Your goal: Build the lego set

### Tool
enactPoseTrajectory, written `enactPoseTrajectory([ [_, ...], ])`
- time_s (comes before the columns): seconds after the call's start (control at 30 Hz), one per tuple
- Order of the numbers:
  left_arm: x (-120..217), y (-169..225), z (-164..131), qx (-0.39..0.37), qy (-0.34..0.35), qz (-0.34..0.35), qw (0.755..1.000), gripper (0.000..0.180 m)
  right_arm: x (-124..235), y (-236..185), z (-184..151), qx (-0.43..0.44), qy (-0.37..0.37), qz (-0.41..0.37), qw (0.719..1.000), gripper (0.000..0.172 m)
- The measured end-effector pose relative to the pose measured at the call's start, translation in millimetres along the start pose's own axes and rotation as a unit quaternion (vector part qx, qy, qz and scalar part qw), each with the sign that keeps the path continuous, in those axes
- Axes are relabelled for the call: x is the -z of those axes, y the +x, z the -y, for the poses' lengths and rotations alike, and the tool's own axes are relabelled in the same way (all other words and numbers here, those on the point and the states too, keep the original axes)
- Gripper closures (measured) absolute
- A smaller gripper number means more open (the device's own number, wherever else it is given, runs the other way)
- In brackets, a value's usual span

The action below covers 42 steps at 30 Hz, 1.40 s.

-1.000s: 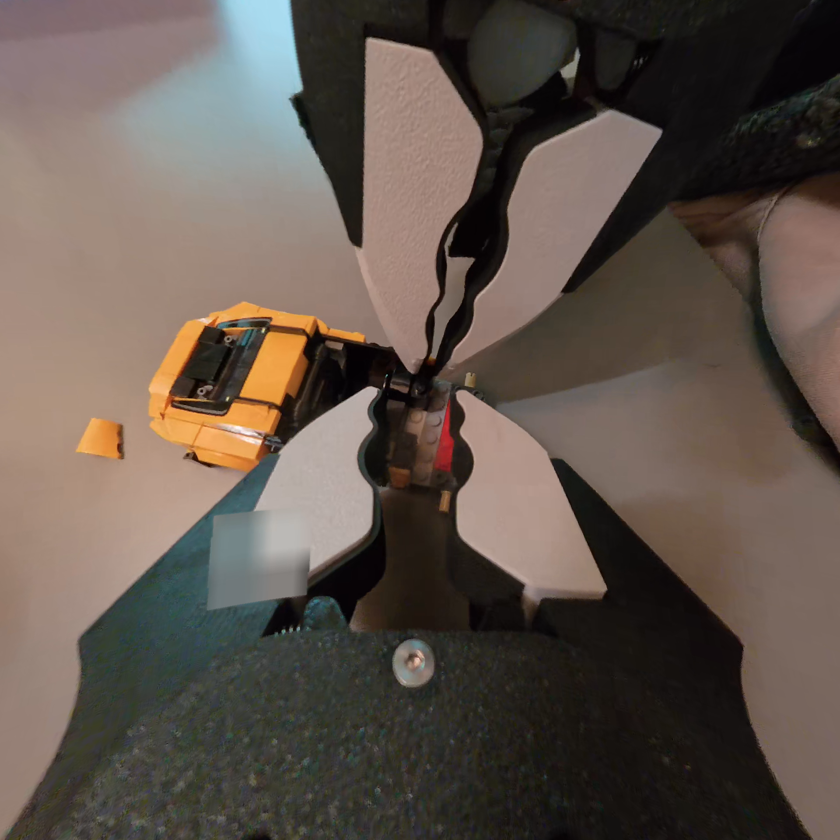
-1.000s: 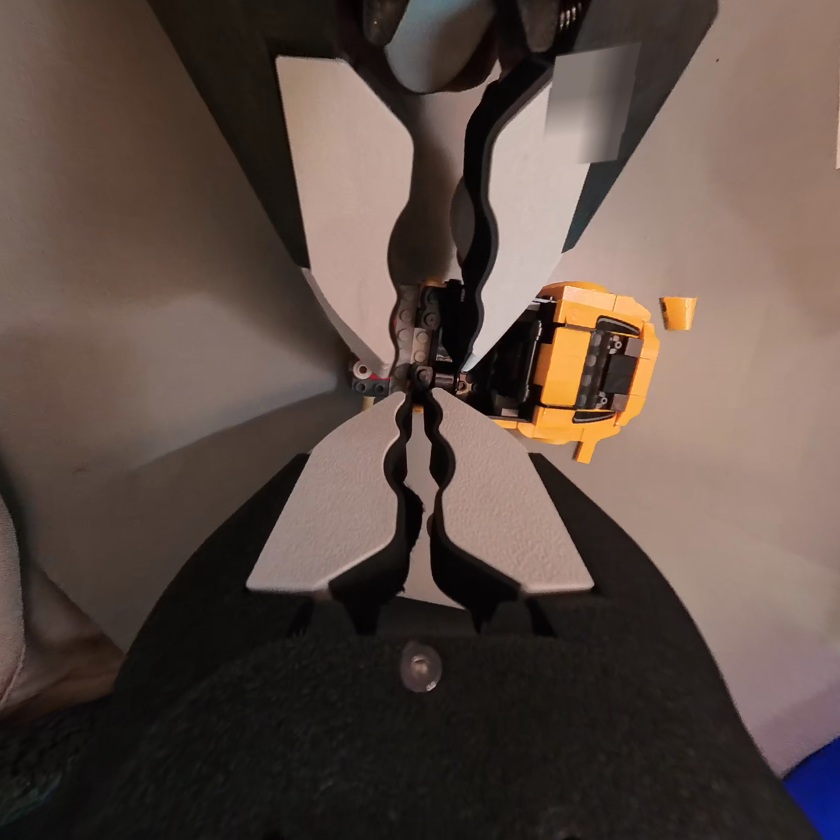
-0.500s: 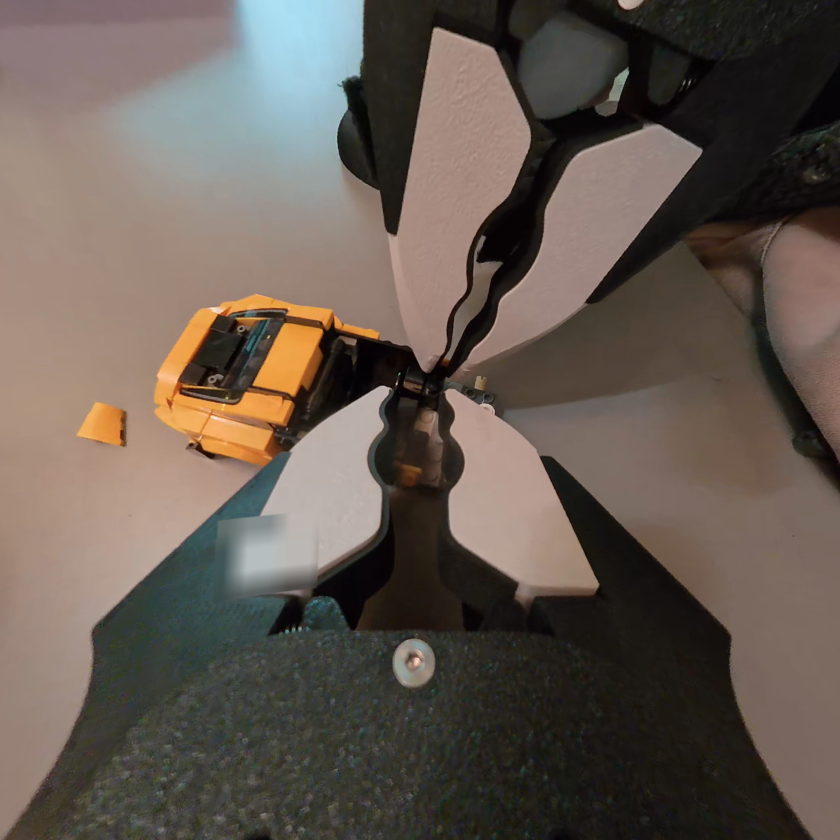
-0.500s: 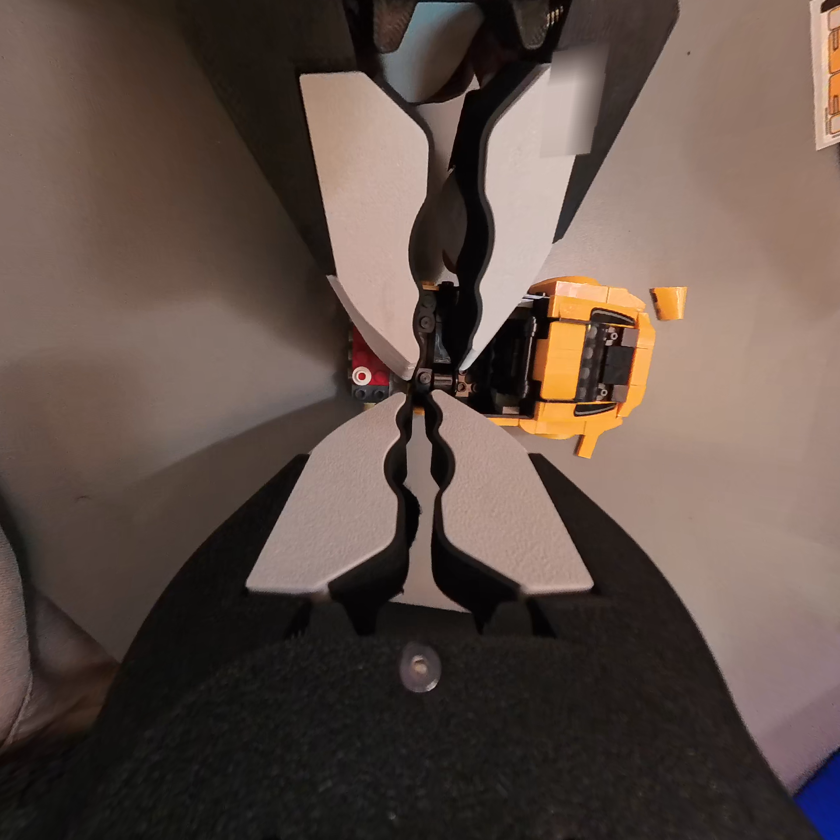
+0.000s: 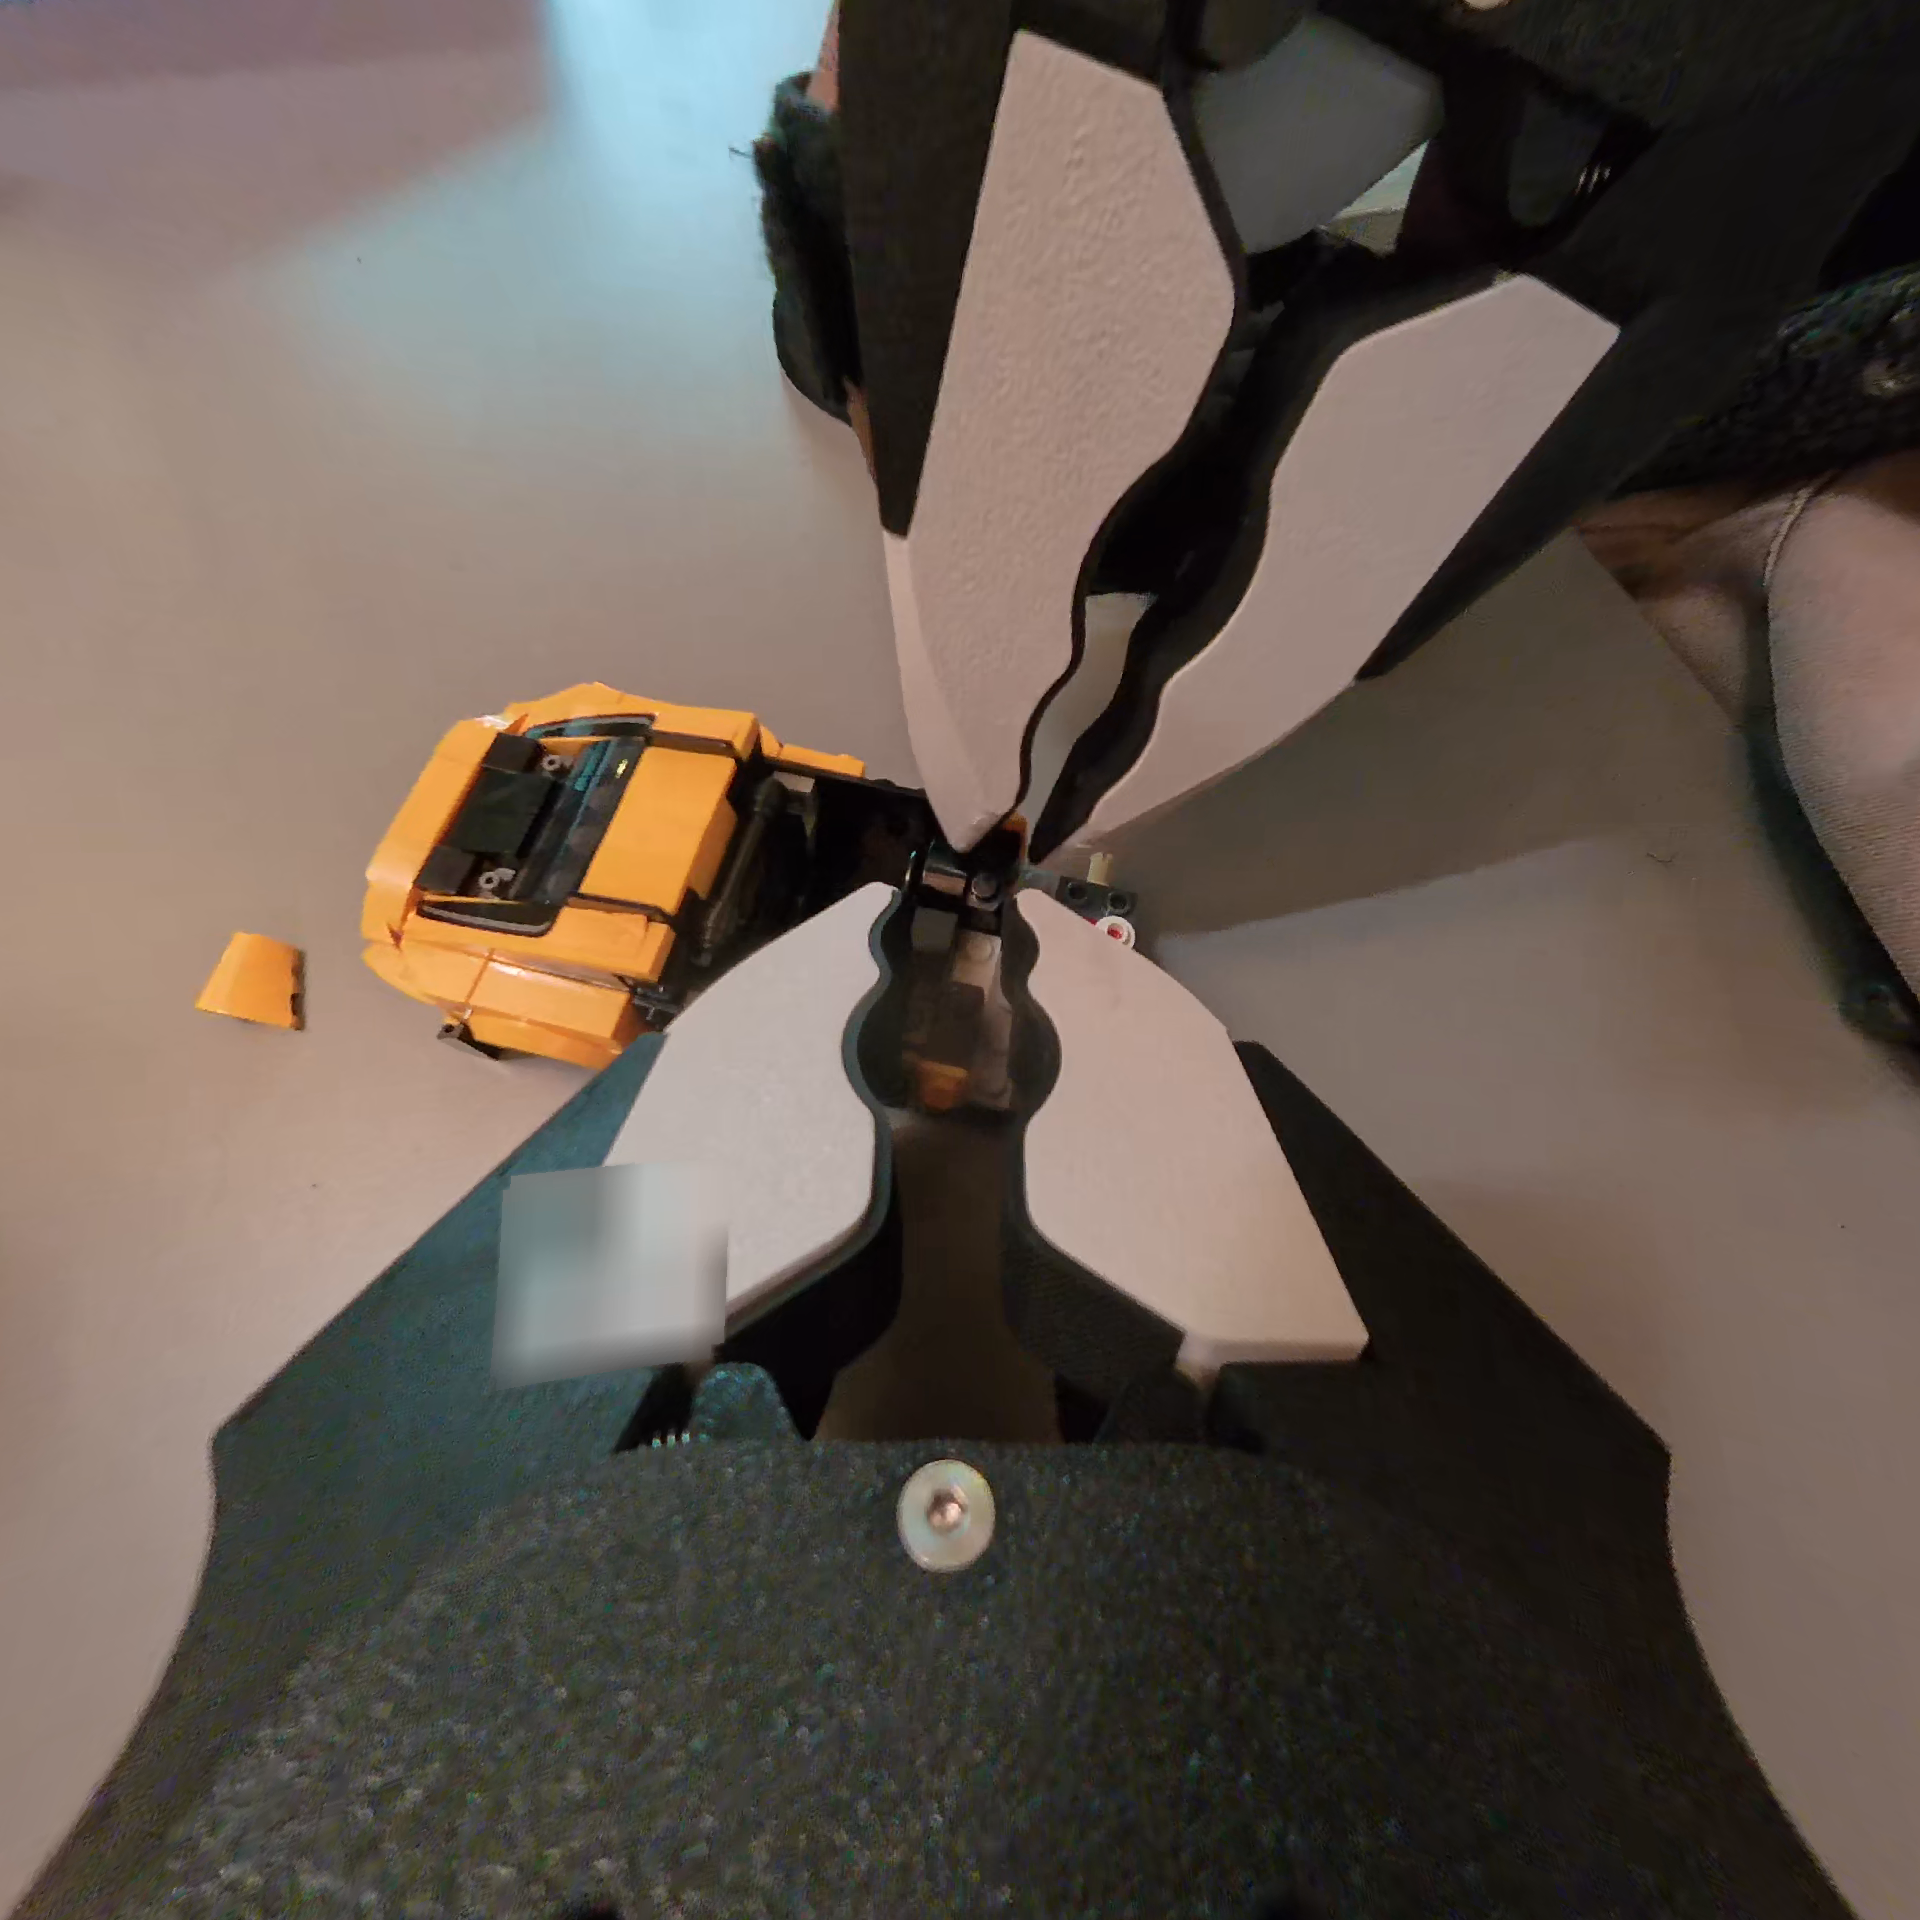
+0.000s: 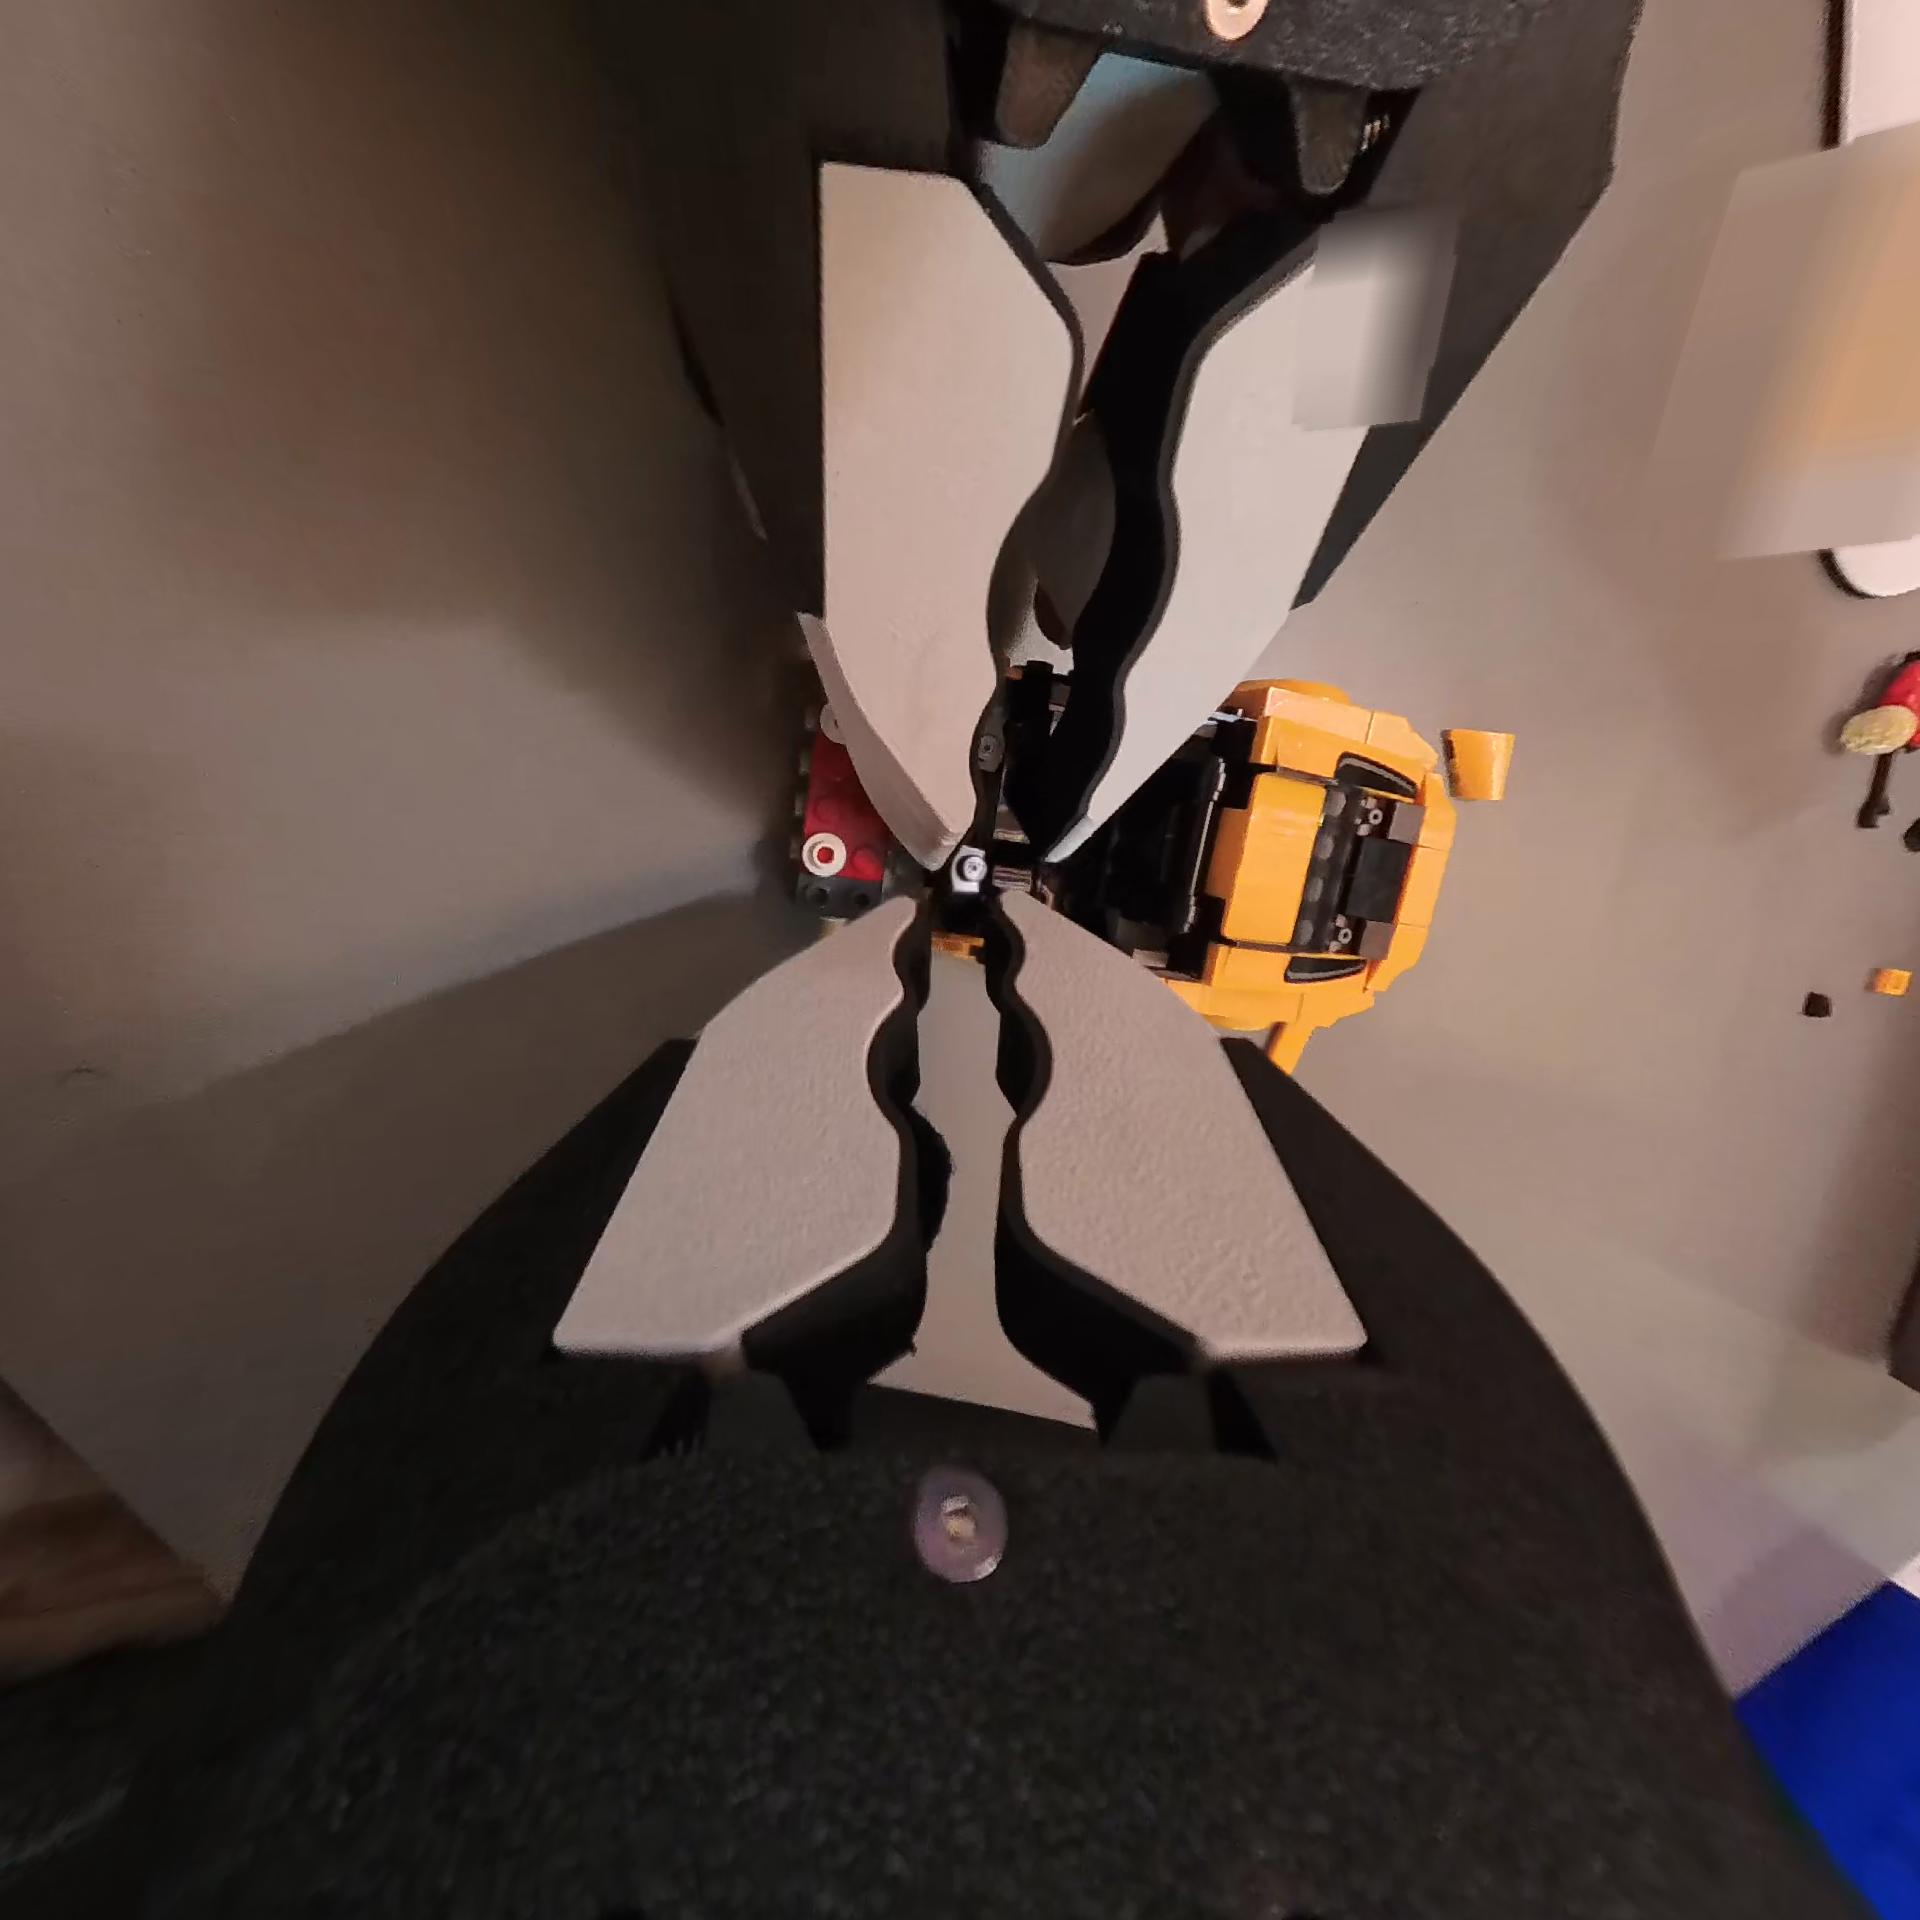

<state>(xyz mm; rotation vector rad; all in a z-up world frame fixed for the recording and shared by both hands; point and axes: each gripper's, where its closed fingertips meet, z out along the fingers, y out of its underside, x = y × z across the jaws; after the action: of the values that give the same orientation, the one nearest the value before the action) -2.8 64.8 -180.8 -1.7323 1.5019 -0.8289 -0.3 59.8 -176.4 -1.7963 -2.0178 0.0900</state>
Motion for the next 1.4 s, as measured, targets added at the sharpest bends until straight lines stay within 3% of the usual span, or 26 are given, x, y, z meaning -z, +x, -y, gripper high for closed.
enactPoseTrajectory([
  [0.33, -0.5, -0.5, 0.1, -0.007, -0.002, 0.005, 1.0, 0.163, -2.3, -0.7, 3.4, 0.038, 0.002, -0.018, 0.999, 0.168],
  [1.4, -0.7, 0.9, -0.3, -0.012, -0.001, 0.006, 1.0, 0.162, -2.8, -1.8, 2.2, -0.057, 0.067, 0.014, 0.996, 0.167],
])
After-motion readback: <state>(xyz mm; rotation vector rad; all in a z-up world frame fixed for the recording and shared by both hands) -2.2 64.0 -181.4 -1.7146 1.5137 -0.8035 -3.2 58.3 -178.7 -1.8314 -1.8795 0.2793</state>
